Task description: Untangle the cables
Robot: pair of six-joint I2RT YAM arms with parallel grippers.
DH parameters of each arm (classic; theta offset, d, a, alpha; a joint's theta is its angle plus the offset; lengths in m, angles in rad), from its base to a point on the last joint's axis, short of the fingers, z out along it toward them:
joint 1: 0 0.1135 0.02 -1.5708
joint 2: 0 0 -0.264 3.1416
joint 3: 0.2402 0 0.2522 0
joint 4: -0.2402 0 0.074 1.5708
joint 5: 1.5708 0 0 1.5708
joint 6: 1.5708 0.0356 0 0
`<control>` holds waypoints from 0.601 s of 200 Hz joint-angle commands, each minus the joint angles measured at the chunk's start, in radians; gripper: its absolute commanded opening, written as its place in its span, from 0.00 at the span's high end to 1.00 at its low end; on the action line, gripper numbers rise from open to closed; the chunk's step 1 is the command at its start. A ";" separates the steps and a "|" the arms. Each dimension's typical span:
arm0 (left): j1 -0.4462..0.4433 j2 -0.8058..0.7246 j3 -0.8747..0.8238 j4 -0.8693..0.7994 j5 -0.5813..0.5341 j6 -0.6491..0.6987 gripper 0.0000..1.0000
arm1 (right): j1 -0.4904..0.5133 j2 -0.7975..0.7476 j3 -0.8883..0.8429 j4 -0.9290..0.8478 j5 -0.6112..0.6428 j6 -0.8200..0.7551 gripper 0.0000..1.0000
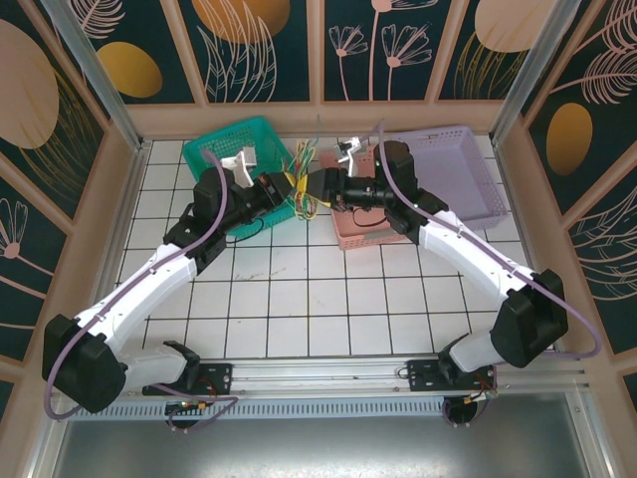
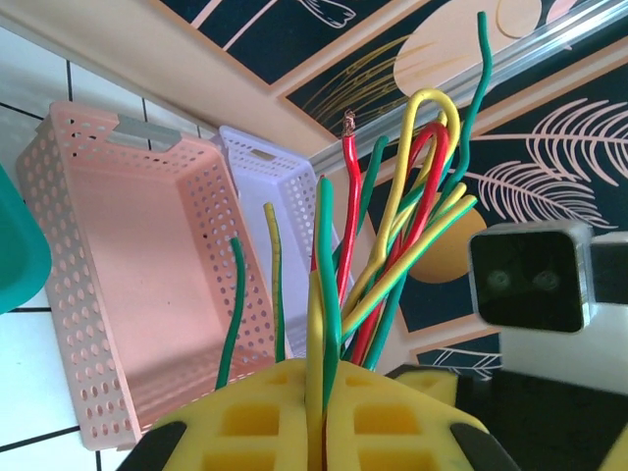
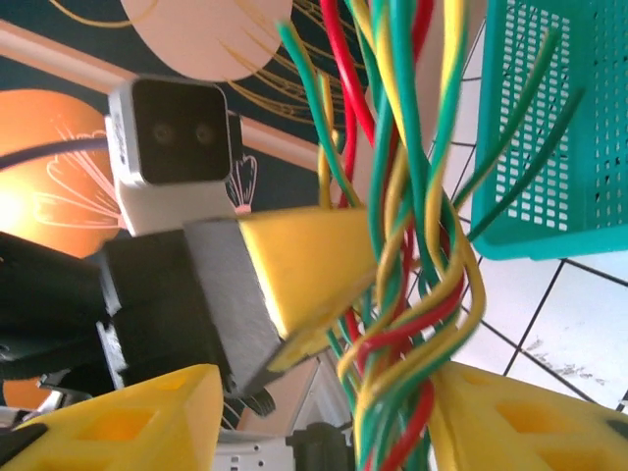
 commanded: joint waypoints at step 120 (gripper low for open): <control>0.000 0.016 0.016 0.050 0.046 0.035 1.00 | -0.026 0.164 0.231 -0.061 0.091 -0.038 0.46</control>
